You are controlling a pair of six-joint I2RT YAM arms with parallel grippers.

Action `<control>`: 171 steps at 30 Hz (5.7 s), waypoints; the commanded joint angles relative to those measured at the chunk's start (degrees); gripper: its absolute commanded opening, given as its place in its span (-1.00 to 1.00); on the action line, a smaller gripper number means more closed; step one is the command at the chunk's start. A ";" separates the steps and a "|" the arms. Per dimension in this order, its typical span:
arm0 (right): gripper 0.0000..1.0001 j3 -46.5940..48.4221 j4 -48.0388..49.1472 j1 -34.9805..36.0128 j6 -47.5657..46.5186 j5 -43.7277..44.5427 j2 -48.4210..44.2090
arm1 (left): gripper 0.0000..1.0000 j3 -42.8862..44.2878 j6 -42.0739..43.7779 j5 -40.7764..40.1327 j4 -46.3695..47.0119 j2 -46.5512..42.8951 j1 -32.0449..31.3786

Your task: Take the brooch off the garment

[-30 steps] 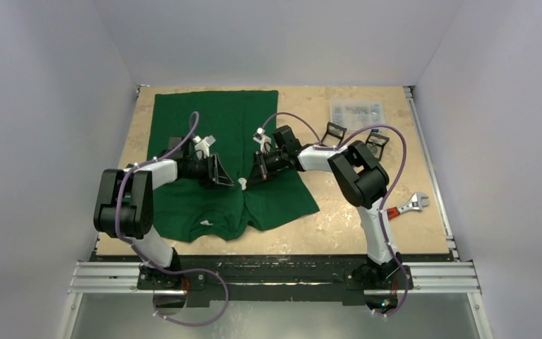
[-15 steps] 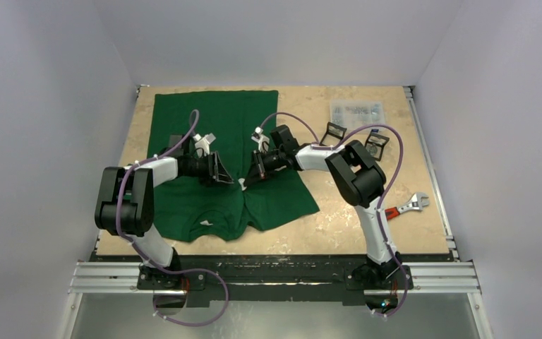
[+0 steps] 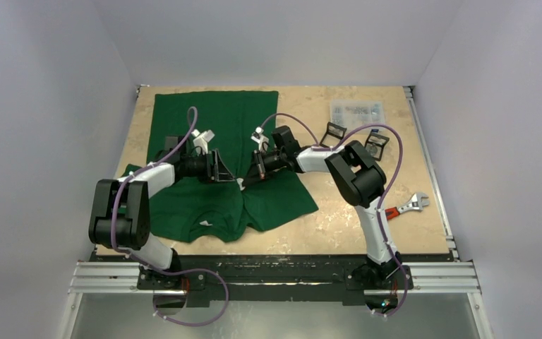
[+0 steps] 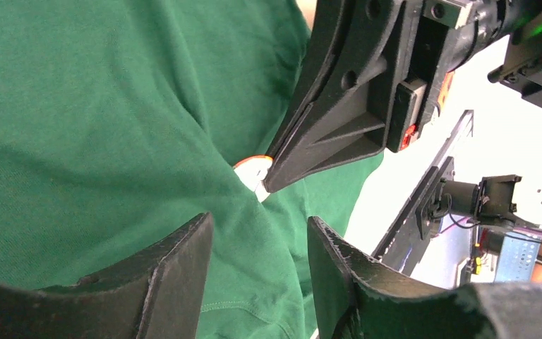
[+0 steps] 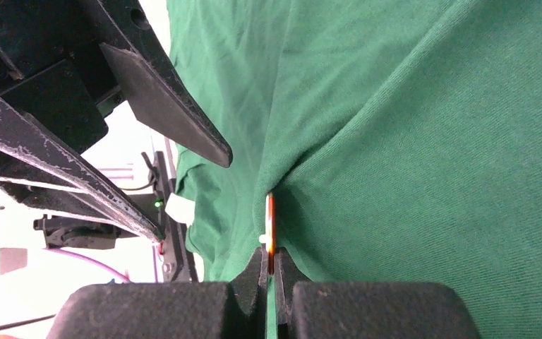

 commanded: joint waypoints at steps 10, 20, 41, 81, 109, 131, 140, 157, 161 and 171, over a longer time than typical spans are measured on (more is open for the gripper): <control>-1.00 -2.53 9.70 0.29 3.10 -5.58 -6.28 | 0.02 -3.56 3.22 3.64 7.04 -4.79 -0.11; -1.00 -3.02 11.29 0.29 4.62 -6.01 -6.50 | -0.01 -2.48 4.78 1.74 5.67 -4.08 -2.69; -1.00 -5.13 18.02 0.28 9.67 -7.29 -7.42 | -0.23 -0.63 4.63 -2.51 2.57 -2.54 -4.40; -1.00 -0.87 4.40 2.95 -2.80 0.74 -8.87 | -0.27 4.05 2.48 -5.44 -4.80 1.79 -2.69; -1.00 2.51 -5.37 3.15 -8.56 7.83 -8.02 | -0.22 -1.61 -3.49 -2.13 -2.07 -0.23 -0.67; -1.00 4.93 -12.19 4.57 -15.40 12.91 -7.25 | -1.00 -1.84 -4.55 1.68 1.96 -1.10 -1.06; -1.00 7.45 -18.09 6.78 -20.34 19.02 -6.73 | -1.00 -3.06 -6.84 3.98 4.90 -3.25 -0.99; -1.00 10.69 -25.51 6.67 -24.81 26.18 -8.25 | -1.00 -3.48 -5.43 2.86 0.89 -6.17 -0.36; -1.00 10.32 -25.96 5.83 -24.75 25.28 -10.04 | -1.00 -2.27 -2.68 0.47 -3.21 -5.41 -0.27; -1.00 6.99 -22.40 -0.03 -20.88 13.03 -14.71 | -0.22 -0.10 -0.02 1.50 -5.12 -5.75 -0.27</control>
